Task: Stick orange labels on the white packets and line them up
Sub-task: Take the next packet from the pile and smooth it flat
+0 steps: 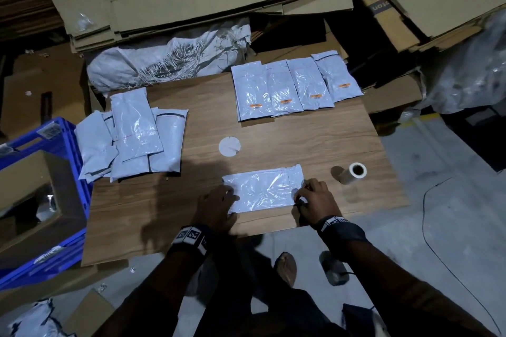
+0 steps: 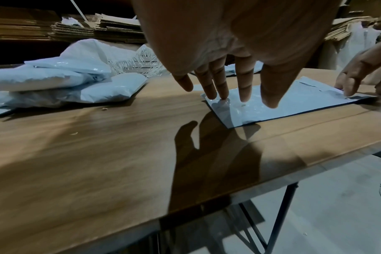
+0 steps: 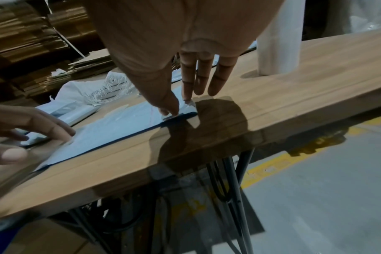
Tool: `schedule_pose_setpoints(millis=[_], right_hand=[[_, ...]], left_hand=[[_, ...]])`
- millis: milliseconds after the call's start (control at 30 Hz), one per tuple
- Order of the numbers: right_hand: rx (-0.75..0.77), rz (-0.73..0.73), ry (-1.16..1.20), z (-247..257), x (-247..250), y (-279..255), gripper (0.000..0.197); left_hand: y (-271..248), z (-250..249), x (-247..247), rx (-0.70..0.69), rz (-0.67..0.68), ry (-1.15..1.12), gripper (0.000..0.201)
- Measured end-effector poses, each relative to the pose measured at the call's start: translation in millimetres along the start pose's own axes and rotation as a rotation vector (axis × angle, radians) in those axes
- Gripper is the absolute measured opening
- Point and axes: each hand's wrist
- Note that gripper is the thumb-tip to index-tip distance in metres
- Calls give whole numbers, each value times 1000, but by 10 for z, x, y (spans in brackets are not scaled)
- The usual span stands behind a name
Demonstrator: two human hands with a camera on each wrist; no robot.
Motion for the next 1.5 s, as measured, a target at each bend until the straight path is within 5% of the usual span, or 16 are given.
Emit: schedule_pose_setpoints(millis=[167,367,567,833,1333,1500], right_hand=[[52,-88,23,127,16,-7,24],[337,-70,23,461,-107,99,56],[250,116,-154,791,-402,309,69],[256,99,-249,528,-585,288,69],[32,102,-165,44,-210,184,81],[298,-25,-55,136,4,-13,50]], left_hand=[[105,-44,98,-15,-71,-73,56],[353,-120,52,-120,-76,22,75],[521,-343,-170,-28,-68,42,69],[398,-108,-395,-89,-69,105,71],[210,155,-176,47,46,106,76],[139,121,-225,41,-63,109,72]])
Point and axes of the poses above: each hand's wrist, its own y-axis towards the middle knuckle, its own x-axis out of the back of the hand, z = x × y, and after that the axes turned 3 degrees about -x, right-handed
